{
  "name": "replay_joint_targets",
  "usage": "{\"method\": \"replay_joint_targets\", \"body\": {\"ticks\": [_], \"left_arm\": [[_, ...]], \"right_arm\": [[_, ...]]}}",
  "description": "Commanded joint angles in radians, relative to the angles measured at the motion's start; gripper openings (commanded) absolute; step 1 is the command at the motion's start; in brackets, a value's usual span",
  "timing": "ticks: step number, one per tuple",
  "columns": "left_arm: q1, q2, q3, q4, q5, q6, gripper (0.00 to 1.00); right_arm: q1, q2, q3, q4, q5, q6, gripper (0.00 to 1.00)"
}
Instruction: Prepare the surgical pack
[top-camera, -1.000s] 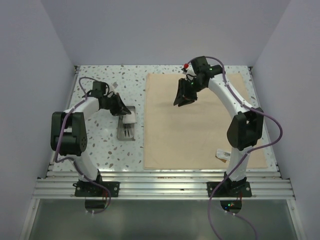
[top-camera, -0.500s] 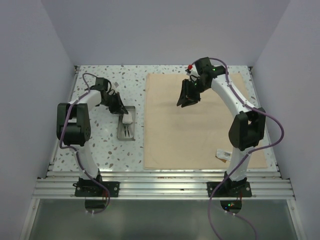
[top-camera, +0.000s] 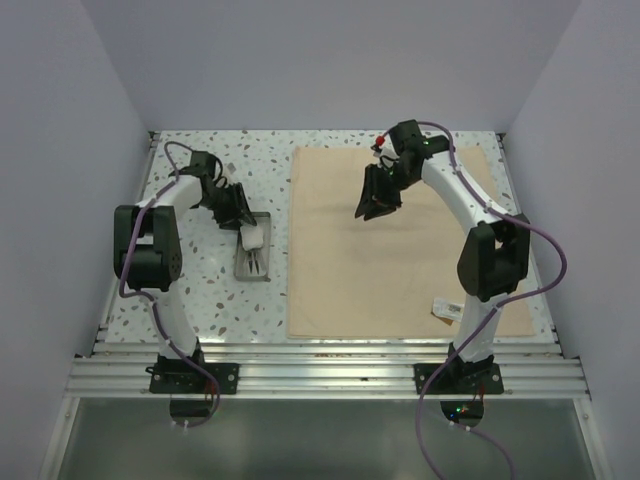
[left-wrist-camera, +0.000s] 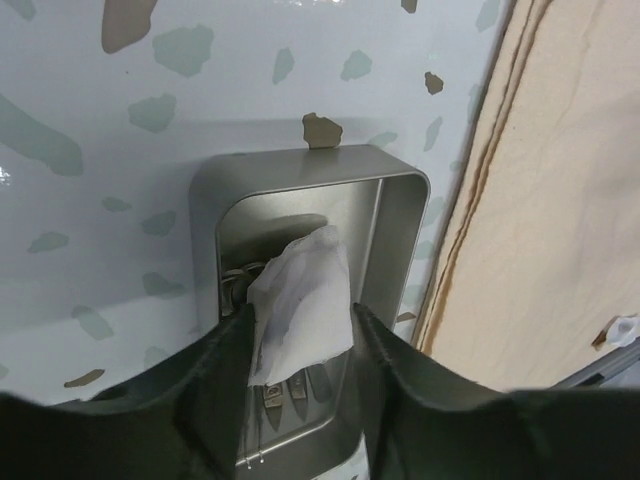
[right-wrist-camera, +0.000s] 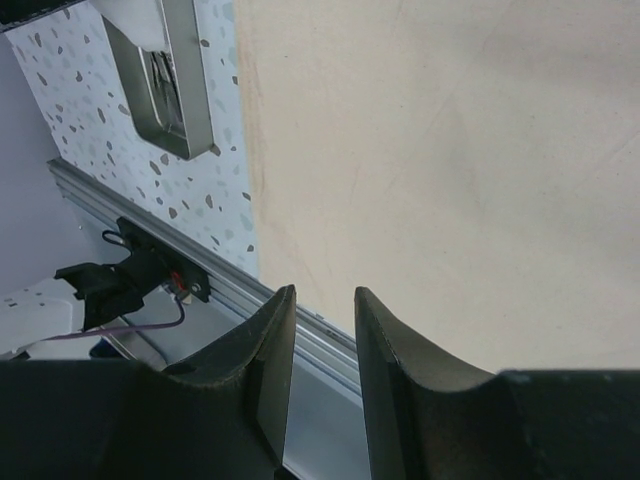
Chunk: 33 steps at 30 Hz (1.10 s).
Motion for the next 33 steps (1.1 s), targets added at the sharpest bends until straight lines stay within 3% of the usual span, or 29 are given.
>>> {"method": "replay_joint_targets", "body": {"ticks": [1, 7, 9, 17, 25, 27, 32, 33], "left_arm": [[0.008, -0.042, 0.063, -0.022, 0.0, -0.003, 0.54], [-0.007, -0.094, 0.106, -0.035, -0.003, -0.029, 0.72], [-0.026, -0.123, 0.115, -0.04, -0.018, -0.035, 0.75], [-0.174, -0.247, 0.077, -0.063, -0.156, -0.032, 0.77], [-0.285, -0.425, -0.127, 0.061, -0.188, -0.055, 0.77], [-0.311, -0.43, -0.161, 0.069, -0.185, -0.057, 0.77], [-0.351, -0.433, -0.185, 0.064, -0.178, -0.044, 0.75], [-0.352, -0.438, -0.19, 0.072, -0.179, -0.046, 0.75]], "right_arm": [[-0.01, -0.068, -0.01, -0.016, 0.024, -0.009, 0.34], [-0.027, -0.098, -0.049, -0.046, 0.156, 0.012, 0.35], [-0.043, -0.126, -0.099, -0.043, 0.221, 0.032, 0.41], [-0.194, -0.324, -0.42, -0.001, 0.305, 0.184, 0.52], [-0.357, -0.591, -0.742, -0.072, 0.51, 0.266, 0.71], [-0.418, -0.64, -0.835, -0.066, 0.495, 0.295, 0.72], [-0.474, -0.678, -0.911, -0.069, 0.55, 0.423, 0.77], [-0.477, -0.689, -0.912, -0.067, 0.569, 0.443, 0.86]]}}
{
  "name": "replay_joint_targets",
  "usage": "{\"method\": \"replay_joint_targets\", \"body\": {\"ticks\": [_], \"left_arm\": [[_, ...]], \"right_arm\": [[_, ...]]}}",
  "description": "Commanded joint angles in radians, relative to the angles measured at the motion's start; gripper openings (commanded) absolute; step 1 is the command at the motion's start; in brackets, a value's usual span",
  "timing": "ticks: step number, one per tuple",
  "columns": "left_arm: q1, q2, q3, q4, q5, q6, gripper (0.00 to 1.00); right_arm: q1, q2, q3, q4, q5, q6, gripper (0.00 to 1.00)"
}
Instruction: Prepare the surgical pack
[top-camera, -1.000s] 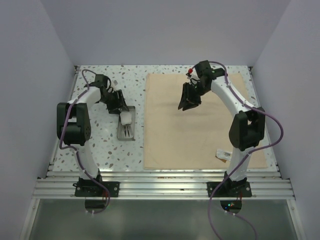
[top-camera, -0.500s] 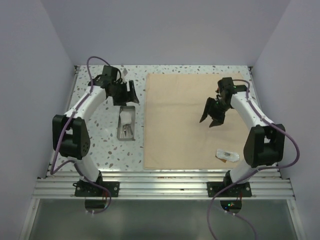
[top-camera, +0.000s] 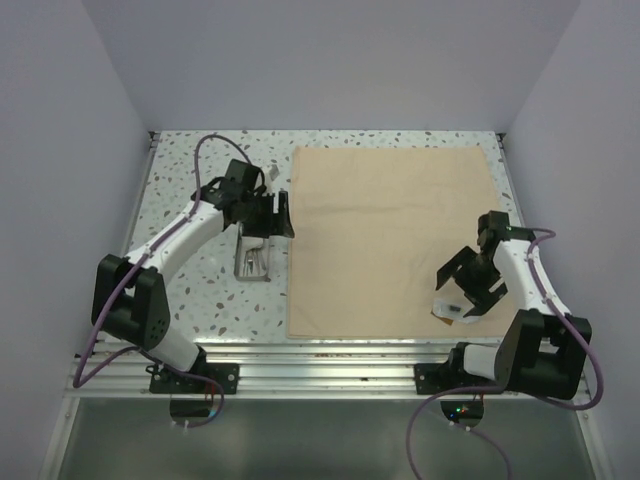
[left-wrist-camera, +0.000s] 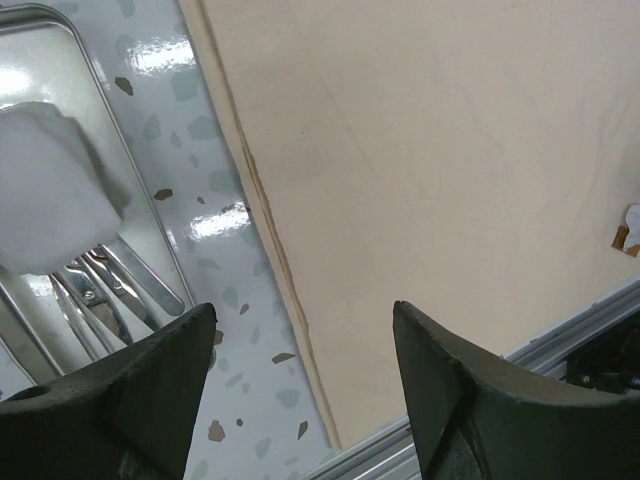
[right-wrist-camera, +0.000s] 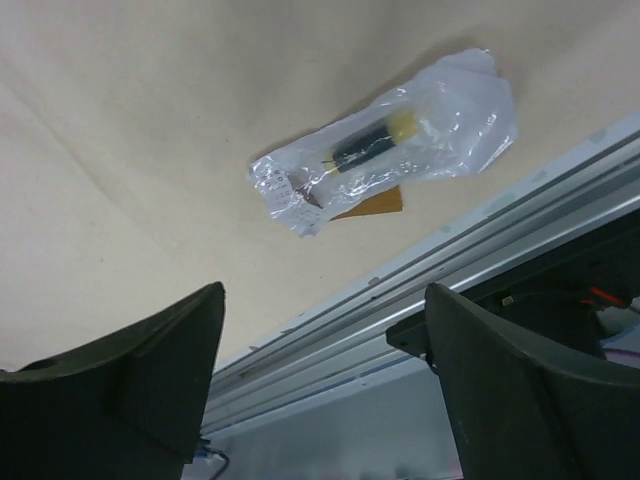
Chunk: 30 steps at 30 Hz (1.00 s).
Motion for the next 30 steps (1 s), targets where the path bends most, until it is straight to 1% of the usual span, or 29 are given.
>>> {"method": "replay_joint_targets", "body": {"ticks": [1, 2, 5, 8, 12, 16, 23, 30], "left_arm": [[-0.011, -0.038, -0.021, 0.06, -0.017, -0.009, 0.75], [-0.013, -0.039, -0.024, 0.06, -0.017, -0.009, 0.75], [-0.017, -0.045, -0.019, 0.057, -0.016, -0.013, 0.75], [-0.017, -0.054, -0.014, 0.044, -0.017, -0.013, 0.75], [-0.019, -0.076, -0.014, 0.024, -0.028, -0.009, 0.75], [-0.019, -0.084, -0.016, 0.007, -0.04, -0.007, 0.75], [-0.019, -0.082, -0.021, 0.004, -0.036, -0.009, 0.74], [-0.019, -0.071, -0.008, -0.001, -0.029, -0.004, 0.74]], "right_arm": [[-0.011, -0.037, -0.014, -0.008, 0.091, 0.131, 0.93], [-0.021, -0.036, -0.021, 0.011, 0.093, 0.157, 0.99], [-0.033, -0.001, -0.052, 0.031, 0.104, 0.185, 0.99], [-0.044, 0.044, -0.047, 0.071, 0.114, 0.196, 0.99], [-0.054, 0.078, -0.04, 0.099, 0.162, 0.221, 0.93], [-0.067, 0.127, -0.033, 0.125, 0.18, 0.225, 0.91], [-0.073, 0.19, -0.069, 0.159, 0.174, 0.27, 0.88], [-0.074, 0.207, -0.109, 0.177, 0.183, 0.306, 0.73]]}}
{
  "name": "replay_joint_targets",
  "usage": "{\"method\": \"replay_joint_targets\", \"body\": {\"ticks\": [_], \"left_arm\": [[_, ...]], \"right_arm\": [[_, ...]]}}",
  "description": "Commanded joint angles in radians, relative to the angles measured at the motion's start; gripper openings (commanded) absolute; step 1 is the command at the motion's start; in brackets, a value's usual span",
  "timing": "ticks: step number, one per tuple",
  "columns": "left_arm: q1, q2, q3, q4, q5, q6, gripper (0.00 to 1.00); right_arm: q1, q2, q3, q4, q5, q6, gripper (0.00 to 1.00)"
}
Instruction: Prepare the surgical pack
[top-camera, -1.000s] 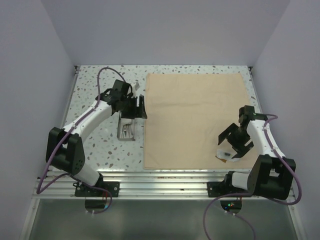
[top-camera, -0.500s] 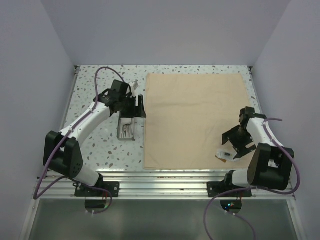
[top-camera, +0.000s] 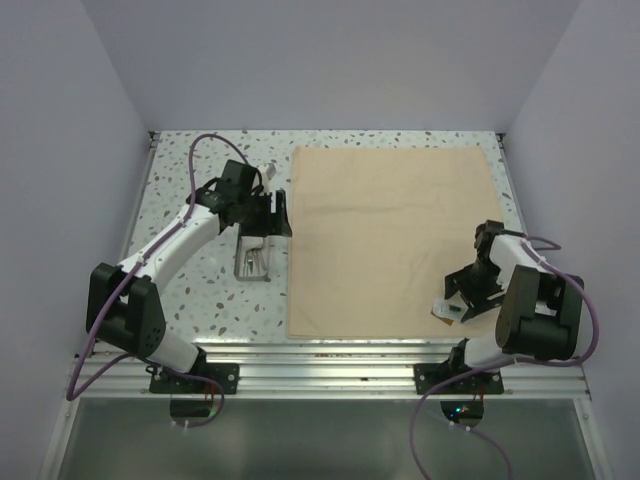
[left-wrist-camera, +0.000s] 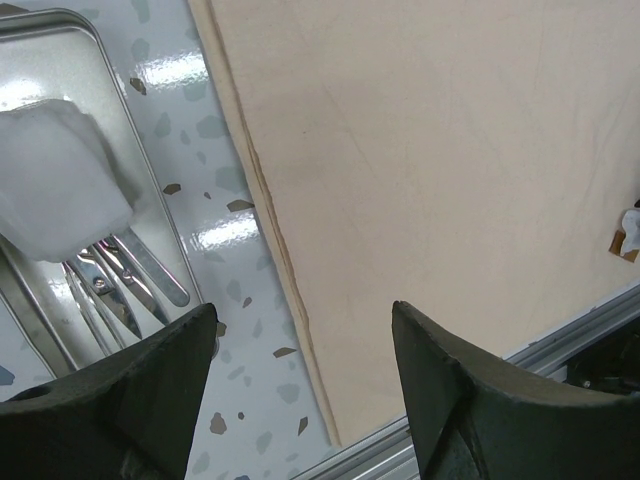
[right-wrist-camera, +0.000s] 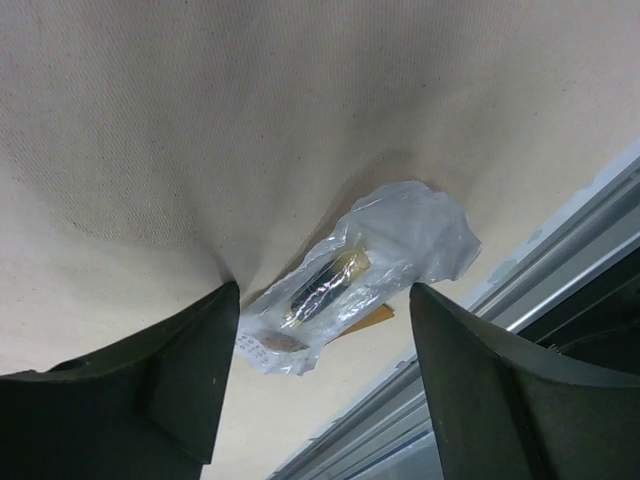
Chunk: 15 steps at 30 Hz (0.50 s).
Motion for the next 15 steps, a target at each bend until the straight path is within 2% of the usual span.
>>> {"method": "replay_joint_targets", "body": {"ticks": [1, 4, 12, 13, 15], "left_arm": [[-0.005, -0.021, 0.012, 0.002, -0.003, 0.004, 0.74], [-0.005, -0.01, 0.012, 0.003, 0.005, 0.004, 0.74], [-0.005, 0.002, 0.017, 0.009, 0.013, 0.001, 0.74], [-0.005, 0.004, 0.018, 0.009, 0.011, 0.001, 0.74], [-0.005, 0.007, 0.021, 0.009, 0.011, 0.001, 0.74]], "right_arm": [[-0.005, -0.01, -0.032, 0.023, 0.043, 0.054, 0.71], [-0.006, -0.007, -0.037, 0.023, 0.04, 0.059, 0.61], [-0.005, -0.019, -0.008, -0.001, 0.061, 0.049, 0.43], [-0.005, -0.027, 0.003, -0.007, 0.061, 0.049, 0.37], [-0.006, -0.033, 0.026, -0.021, 0.061, 0.039, 0.31]]}}
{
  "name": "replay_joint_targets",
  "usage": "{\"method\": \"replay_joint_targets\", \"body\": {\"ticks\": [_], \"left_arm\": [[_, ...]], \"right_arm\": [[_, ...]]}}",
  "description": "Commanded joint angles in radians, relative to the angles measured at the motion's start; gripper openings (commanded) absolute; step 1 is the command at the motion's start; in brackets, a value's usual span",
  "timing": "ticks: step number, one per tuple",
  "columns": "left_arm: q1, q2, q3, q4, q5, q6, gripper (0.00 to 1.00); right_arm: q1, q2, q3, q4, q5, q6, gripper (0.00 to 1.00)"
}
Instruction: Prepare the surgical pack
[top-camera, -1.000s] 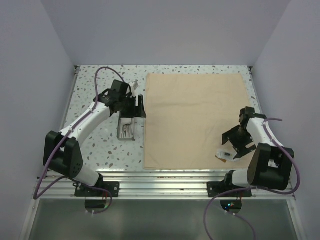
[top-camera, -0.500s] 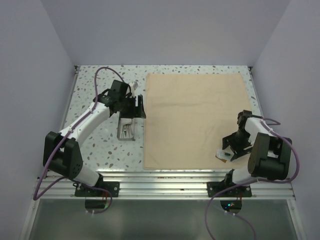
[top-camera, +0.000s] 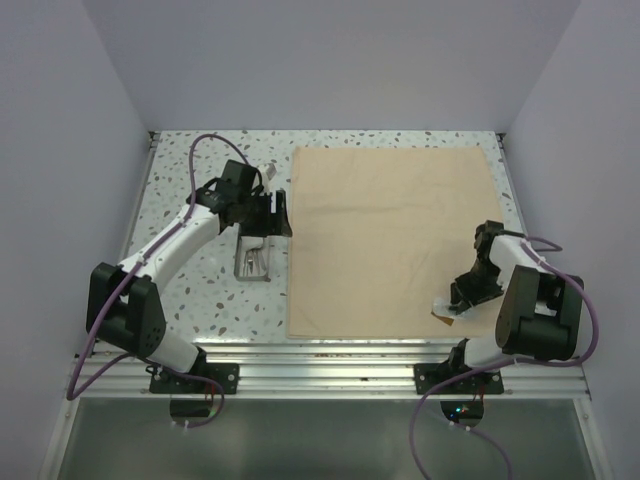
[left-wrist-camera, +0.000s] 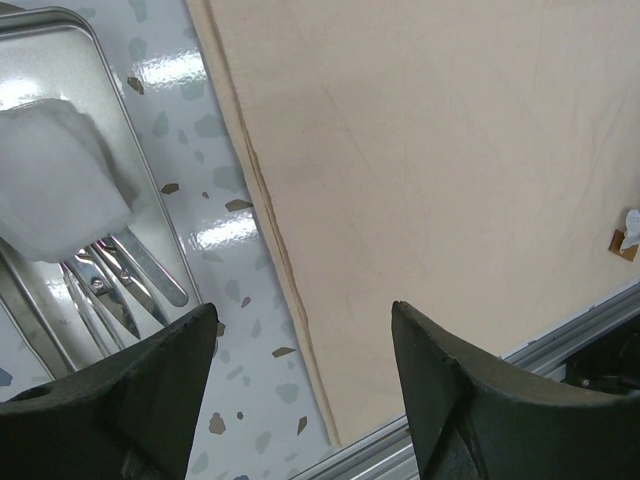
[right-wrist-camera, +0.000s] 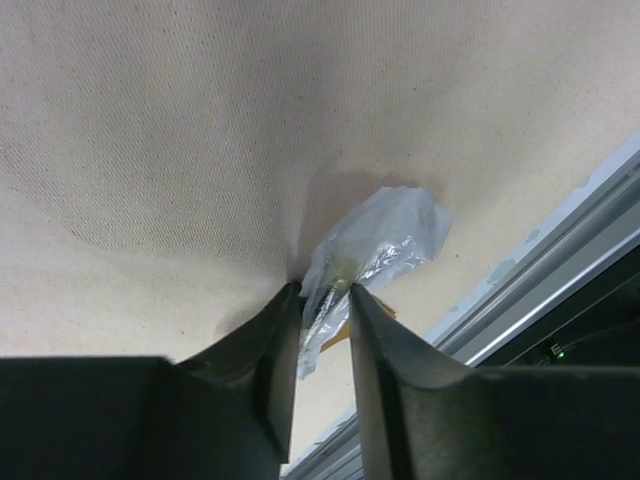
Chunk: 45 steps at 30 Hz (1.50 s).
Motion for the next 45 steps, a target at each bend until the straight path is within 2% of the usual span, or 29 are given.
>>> {"method": "replay_joint_targets", "body": {"ticks": [1, 7, 12, 15, 18, 20, 24, 31, 39, 42, 44, 45], "left_arm": [[-0.005, 0.007, 0.025, 0.006, 0.008, 0.001, 0.74], [-0.005, 0.032, 0.044, -0.002, 0.024, -0.001, 0.74], [-0.005, 0.061, 0.092, -0.015, 0.056, 0.002, 0.74], [-0.005, 0.084, 0.118, -0.005, 0.122, -0.002, 0.74], [-0.008, 0.086, 0.106, 0.084, 0.272, -0.042, 0.75], [-0.022, 0.087, 0.077, 0.193, 0.374, -0.105, 0.77], [-0.06, 0.112, 0.051, 0.362, 0.478, -0.208, 0.78], [-0.143, 0.207, 0.069, 0.488, 0.506, -0.327, 0.79], [-0.18, 0.23, 0.045, 0.541, 0.509, -0.398, 0.76], [-0.182, 0.222, 0.029, 0.557, 0.509, -0.415, 0.73], [-0.183, 0.219, 0.018, 0.572, 0.512, -0.423, 0.67], [-0.183, 0.218, 0.005, 0.581, 0.521, -0.433, 0.59]], "right_arm": [[-0.006, -0.037, 0.048, -0.037, 0.056, 0.005, 0.26], [-0.005, -0.069, 0.147, -0.095, 0.022, -0.044, 0.08], [0.029, -0.08, 0.27, -0.121, -0.007, -0.116, 0.0], [0.093, -0.051, 0.357, -0.129, -0.022, -0.16, 0.0], [0.21, 0.021, 0.476, -0.127, -0.042, -0.223, 0.01], [0.321, 0.064, 0.538, -0.123, -0.056, -0.254, 0.01], [0.461, 0.128, 0.667, -0.092, -0.119, -0.272, 0.02], [0.616, 0.19, 0.767, -0.044, -0.258, -0.229, 0.03], [0.702, 0.224, 0.833, -0.015, -0.298, -0.195, 0.04], [0.708, 0.224, 0.838, -0.015, -0.309, -0.197, 0.04], [0.716, 0.219, 0.833, -0.014, -0.309, -0.202, 0.04], [0.719, 0.217, 0.832, -0.015, -0.309, -0.202, 0.04]]}}
